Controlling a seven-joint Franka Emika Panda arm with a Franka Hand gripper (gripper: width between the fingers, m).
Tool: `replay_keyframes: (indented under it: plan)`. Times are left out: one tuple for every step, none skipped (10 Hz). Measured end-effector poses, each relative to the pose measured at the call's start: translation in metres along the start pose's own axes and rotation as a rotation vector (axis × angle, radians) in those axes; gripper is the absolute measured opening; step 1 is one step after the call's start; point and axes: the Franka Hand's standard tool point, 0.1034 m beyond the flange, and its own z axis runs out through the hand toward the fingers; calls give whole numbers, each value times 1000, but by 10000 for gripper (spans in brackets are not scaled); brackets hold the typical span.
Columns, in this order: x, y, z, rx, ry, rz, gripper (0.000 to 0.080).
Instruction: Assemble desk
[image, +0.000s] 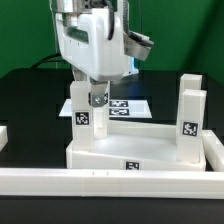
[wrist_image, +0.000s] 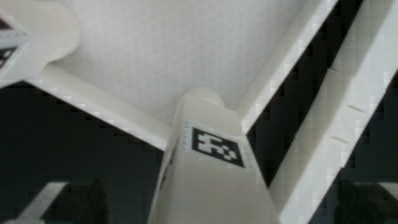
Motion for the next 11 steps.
replay_keyframes:
  plan:
    - [0, 0, 0, 0, 0, -51, 649]
    - [0, 0, 0, 0, 0, -134, 649]
    - [0, 0, 0, 0, 0, -222, 649]
    - [0, 0, 1, -2, 4, -294, 649]
    - [-1, -1, 2, -23, 28, -397, 649]
    - [0, -1, 2, -40, 36, -527, 649]
    - [1, 0, 2, -42, 34, -603, 649]
    - [1, 1, 3, -44, 34, -686, 649]
    - [1, 1, 3, -45, 35, -775, 649]
    - [1, 1, 3, -46, 33, -837, 649]
    - [2, 1, 2, -48, 33, -907, 649]
